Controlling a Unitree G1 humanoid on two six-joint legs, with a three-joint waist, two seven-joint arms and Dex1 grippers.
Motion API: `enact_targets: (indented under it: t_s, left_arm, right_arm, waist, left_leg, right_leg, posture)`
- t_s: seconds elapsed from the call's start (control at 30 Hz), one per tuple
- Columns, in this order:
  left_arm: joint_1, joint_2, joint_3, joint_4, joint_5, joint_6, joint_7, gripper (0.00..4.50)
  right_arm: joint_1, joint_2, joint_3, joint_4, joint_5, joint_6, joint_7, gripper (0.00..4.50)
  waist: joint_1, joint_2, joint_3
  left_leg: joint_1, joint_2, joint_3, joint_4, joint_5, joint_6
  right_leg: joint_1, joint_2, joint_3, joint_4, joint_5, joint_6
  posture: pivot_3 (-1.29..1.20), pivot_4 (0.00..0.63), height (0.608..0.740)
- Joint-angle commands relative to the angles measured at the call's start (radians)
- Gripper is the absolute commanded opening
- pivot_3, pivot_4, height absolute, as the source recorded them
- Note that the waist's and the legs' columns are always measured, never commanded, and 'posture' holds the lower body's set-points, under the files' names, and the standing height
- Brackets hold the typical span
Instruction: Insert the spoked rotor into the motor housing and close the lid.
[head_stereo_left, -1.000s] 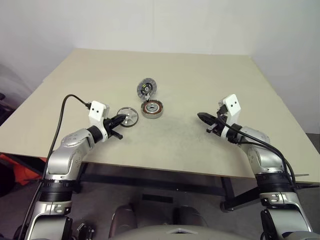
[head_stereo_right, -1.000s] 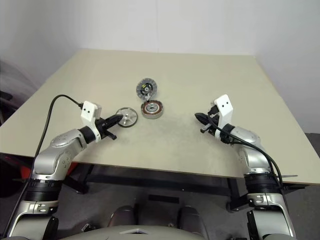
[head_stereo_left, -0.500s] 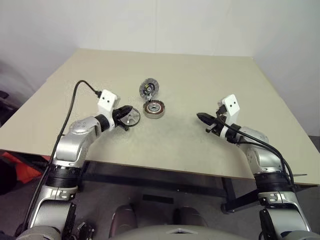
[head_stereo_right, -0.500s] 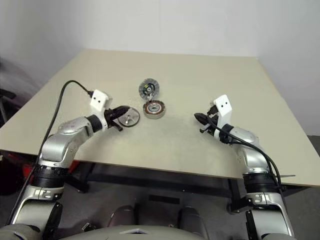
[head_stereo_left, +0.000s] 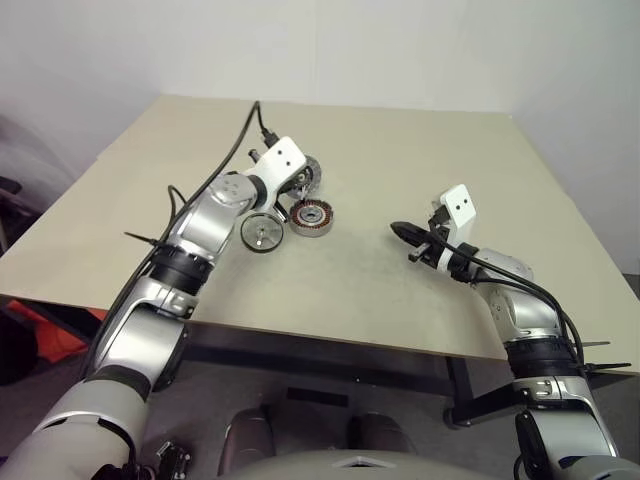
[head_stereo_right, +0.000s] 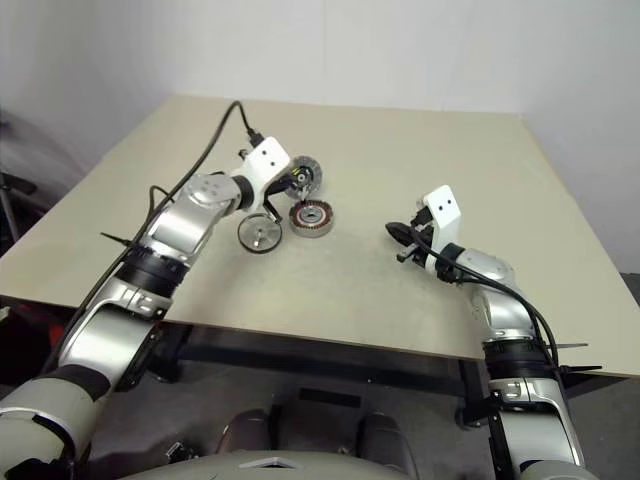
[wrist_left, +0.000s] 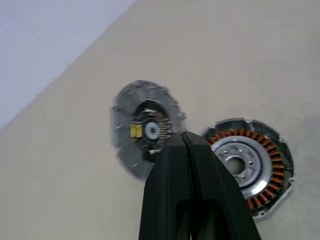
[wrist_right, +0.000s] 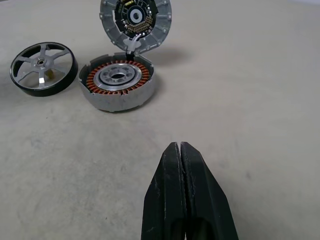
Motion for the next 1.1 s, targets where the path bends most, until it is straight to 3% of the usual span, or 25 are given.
enact_targets:
  t_s: [0.03, 0.4, 0.67, 0.77, 1.07, 1.1]
  left_arm:
    - [-0.105, 0.017, -0.089, 0.070, 0.087, -0.049, -0.103, 0.02]
    - [-0.433, 0.051, -0.198, 0.485, 0.222, -0.378, -0.444, 0.02]
    - [-0.605, -0.038, -0.229, 0.801, 0.331, -0.541, -0.491, 0.02]
    - [-0.632, -0.078, -0.230, 0.849, 0.361, -0.570, -0.482, 0.54]
    - [-0.593, -0.153, -0.295, 0.882, 0.476, -0.632, -0.488, 3.47]
    - [-0.590, -0.157, -0.296, 0.884, 0.481, -0.632, -0.496, 3.47]
  right_arm:
    - [-0.039, -0.001, -0.003, -0.006, 0.003, -0.019, 0.008, 0.00]
    - [-0.089, 0.008, 0.012, 0.039, -0.008, -0.030, 0.029, 0.00]
    - [-0.101, 0.003, 0.013, 0.042, -0.012, -0.033, 0.039, 0.00]
    - [-0.104, -0.003, 0.009, 0.035, -0.012, -0.031, 0.039, 0.00]
    - [-0.097, -0.005, 0.007, 0.014, -0.014, -0.027, 0.026, 0.00]
    - [-0.096, -0.005, 0.006, 0.012, -0.014, -0.027, 0.024, 0.00]
  waist:
    - [0.003, 0.000, 0.000]
    - [0.019, 0.001, 0.001]
    - [0.024, -0.001, 0.002]
    - [0.026, -0.003, 0.004]
    - [0.027, -0.004, 0.005]
    - [0.027, -0.004, 0.005]
  left_leg:
    - [0.000, 0.000, 0.000, 0.000, 0.000, 0.001]
    - [-0.001, 0.000, 0.000, -0.001, 0.002, 0.001]
    - [-0.001, -0.001, 0.000, -0.002, 0.002, 0.001]
    - [-0.001, -0.001, 0.000, -0.002, 0.003, 0.000]
    - [-0.001, -0.001, 0.000, -0.002, 0.003, 0.001]
    - [-0.001, -0.001, 0.000, -0.002, 0.003, 0.001]
  right_leg:
    - [0.000, 0.000, 0.000, 0.000, 0.000, 0.000]
    - [0.000, -0.001, -0.001, 0.000, 0.000, 0.000]
    - [0.001, -0.002, -0.001, -0.001, 0.000, 0.000]
    - [0.001, -0.003, -0.002, -0.001, 0.000, 0.000]
    - [0.001, -0.003, -0.002, -0.001, 0.000, 0.000]
    - [0.001, -0.003, -0.002, 0.000, 0.000, 0.000]
  posture:
    - [0.00, 0.000, 0.740]
    - [0.00, 0.000, 0.740]
    - [0.00, 0.000, 0.740]
    - [0.00, 0.000, 0.740]
    - [0.00, 0.000, 0.740]
    - [0.00, 0.000, 0.740]
